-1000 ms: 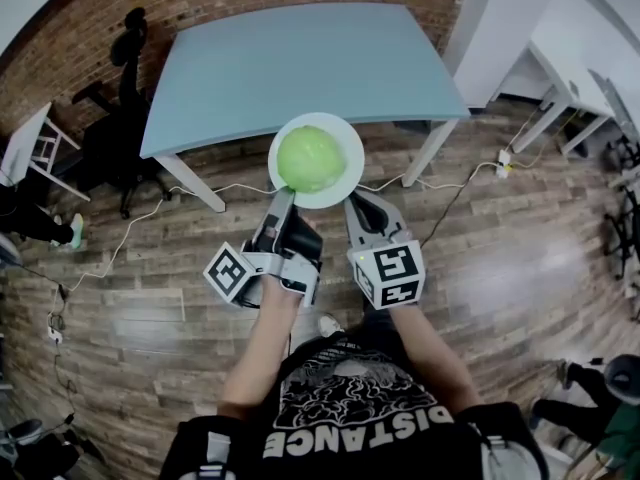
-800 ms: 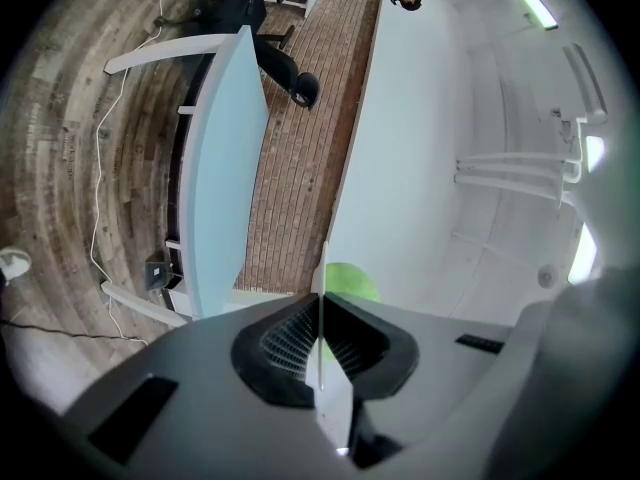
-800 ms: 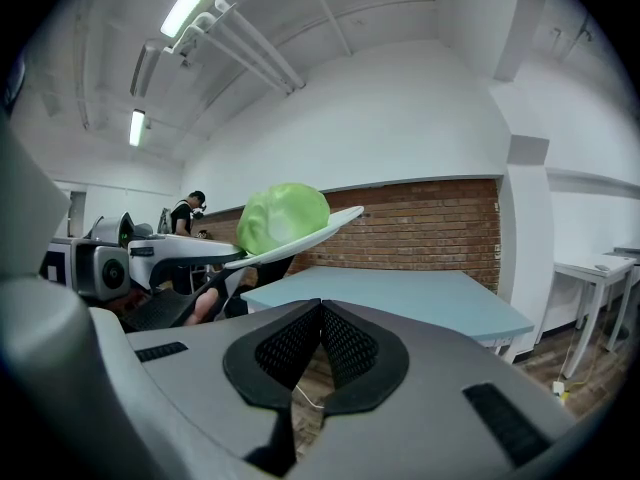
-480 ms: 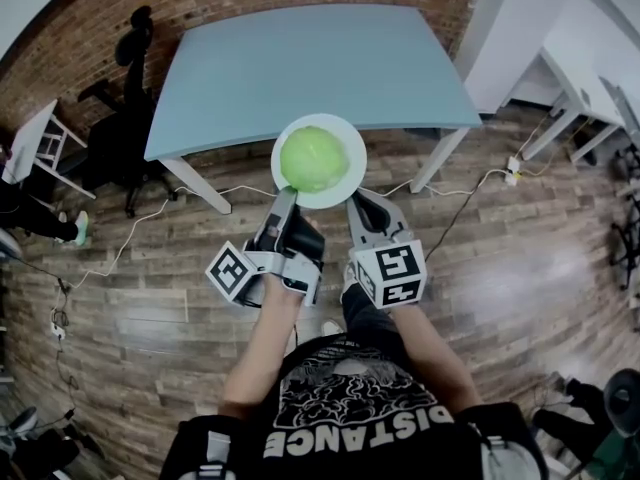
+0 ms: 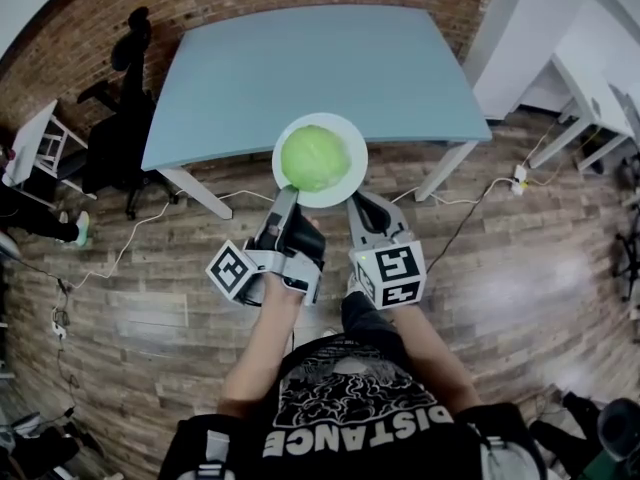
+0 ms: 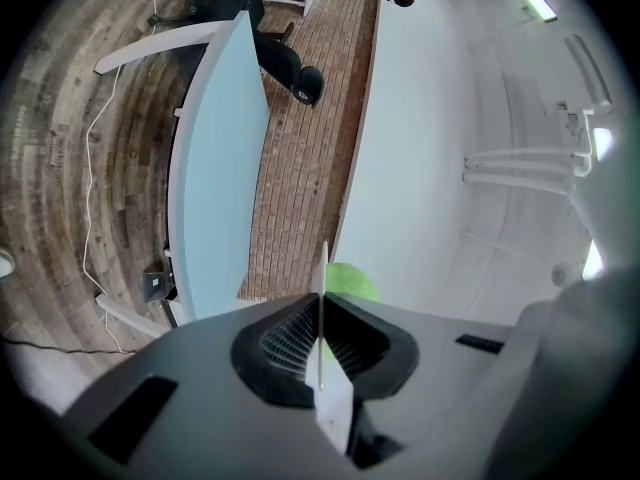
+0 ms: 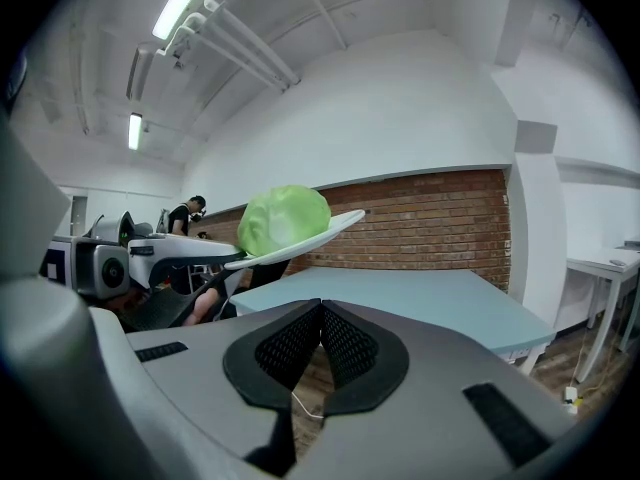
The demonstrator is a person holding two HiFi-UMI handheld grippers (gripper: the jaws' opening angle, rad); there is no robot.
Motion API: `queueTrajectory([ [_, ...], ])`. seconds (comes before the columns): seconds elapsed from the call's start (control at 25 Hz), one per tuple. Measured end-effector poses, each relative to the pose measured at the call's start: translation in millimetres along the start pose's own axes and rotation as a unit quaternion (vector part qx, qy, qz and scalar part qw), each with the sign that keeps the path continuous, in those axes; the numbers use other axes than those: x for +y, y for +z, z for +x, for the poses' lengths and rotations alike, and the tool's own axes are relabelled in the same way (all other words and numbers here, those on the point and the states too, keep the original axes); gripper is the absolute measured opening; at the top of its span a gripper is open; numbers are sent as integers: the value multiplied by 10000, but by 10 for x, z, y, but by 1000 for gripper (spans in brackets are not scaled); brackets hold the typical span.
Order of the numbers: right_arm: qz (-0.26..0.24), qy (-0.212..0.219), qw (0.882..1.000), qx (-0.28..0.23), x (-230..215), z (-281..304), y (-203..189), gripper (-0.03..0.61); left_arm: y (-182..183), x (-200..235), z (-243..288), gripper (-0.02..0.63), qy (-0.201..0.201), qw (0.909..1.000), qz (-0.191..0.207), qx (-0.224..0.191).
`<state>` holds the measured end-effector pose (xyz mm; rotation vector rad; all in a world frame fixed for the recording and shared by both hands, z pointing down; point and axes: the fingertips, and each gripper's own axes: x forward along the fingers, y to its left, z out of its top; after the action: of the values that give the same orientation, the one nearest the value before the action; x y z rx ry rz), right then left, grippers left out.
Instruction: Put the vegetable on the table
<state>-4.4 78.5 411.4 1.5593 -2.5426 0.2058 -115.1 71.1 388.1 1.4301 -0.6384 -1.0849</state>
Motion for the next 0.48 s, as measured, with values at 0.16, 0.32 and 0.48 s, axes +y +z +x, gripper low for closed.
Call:
queueTrajectory([
  [0.16,-43,6,10000,-76,15,2,-27,8,2,28,-31,12,-64,10000,36,25],
  [0.32,-82,35,9999,-133,-26,85,-37,8,45,84,29,13,-96,9999,69,1],
  [0.48,-106,55,9998,-155,-98,146,-9,8,72,93,114,14,-126,9999,77,-56],
])
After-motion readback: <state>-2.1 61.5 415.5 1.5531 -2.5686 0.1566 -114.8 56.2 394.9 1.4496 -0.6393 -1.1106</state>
